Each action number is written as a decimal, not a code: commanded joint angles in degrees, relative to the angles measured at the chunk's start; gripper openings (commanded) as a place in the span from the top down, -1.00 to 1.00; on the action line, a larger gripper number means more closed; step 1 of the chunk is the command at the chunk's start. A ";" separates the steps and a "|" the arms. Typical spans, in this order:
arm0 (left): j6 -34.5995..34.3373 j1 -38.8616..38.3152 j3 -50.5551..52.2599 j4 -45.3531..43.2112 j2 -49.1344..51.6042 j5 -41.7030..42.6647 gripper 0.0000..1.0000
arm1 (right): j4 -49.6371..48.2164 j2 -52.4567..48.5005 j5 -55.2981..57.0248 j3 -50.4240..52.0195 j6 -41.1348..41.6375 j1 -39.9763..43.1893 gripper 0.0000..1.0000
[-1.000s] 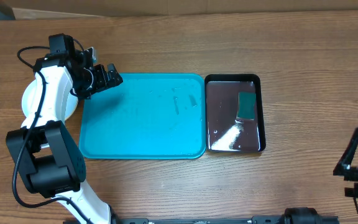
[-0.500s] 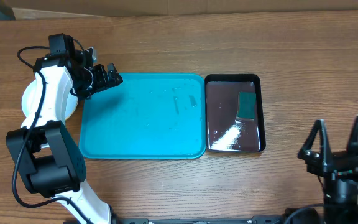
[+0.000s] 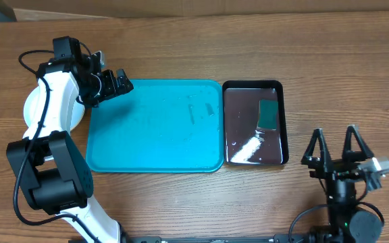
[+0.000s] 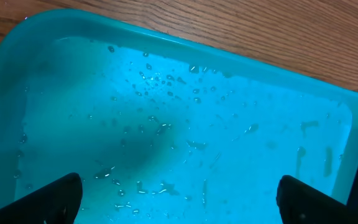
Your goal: Clean dirty plates on tray and stack at the side
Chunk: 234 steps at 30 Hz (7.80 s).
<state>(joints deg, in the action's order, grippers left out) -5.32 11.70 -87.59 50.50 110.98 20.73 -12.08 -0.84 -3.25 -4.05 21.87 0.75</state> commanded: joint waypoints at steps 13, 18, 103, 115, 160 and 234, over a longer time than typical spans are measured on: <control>1.70 -0.11 -1.51 -0.20 -1.60 -0.39 -1.00 | 16.20 0.68 -5.84 3.63 -20.94 -0.04 -1.00; 1.70 -0.11 -1.51 -0.20 -1.60 -0.39 -1.00 | 16.09 0.68 -5.84 3.61 -23.63 -0.04 -1.00; -0.70 -6.27 35.56 -2.34 -74.05 -4.61 -0.99 | 16.06 0.68 -5.84 3.61 -23.63 -0.04 -1.00; -5.60 -6.54 62.29 -35.15 -92.72 -4.61 -1.00 | 16.06 0.68 -5.84 3.61 -23.63 -0.04 -1.00; -8.41 -8.04 87.32 -46.45 -108.50 -15.37 -0.99 | 16.06 0.68 -5.84 3.61 -23.63 -0.04 -1.00; -8.44 -8.09 87.32 -46.45 -108.48 -15.37 -1.00 | 16.06 0.68 -5.84 3.61 -23.63 -0.04 -1.00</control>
<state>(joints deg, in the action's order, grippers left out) -13.58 4.08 -0.49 3.86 2.98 6.15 4.29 -0.73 -8.80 -1.06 -1.50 0.71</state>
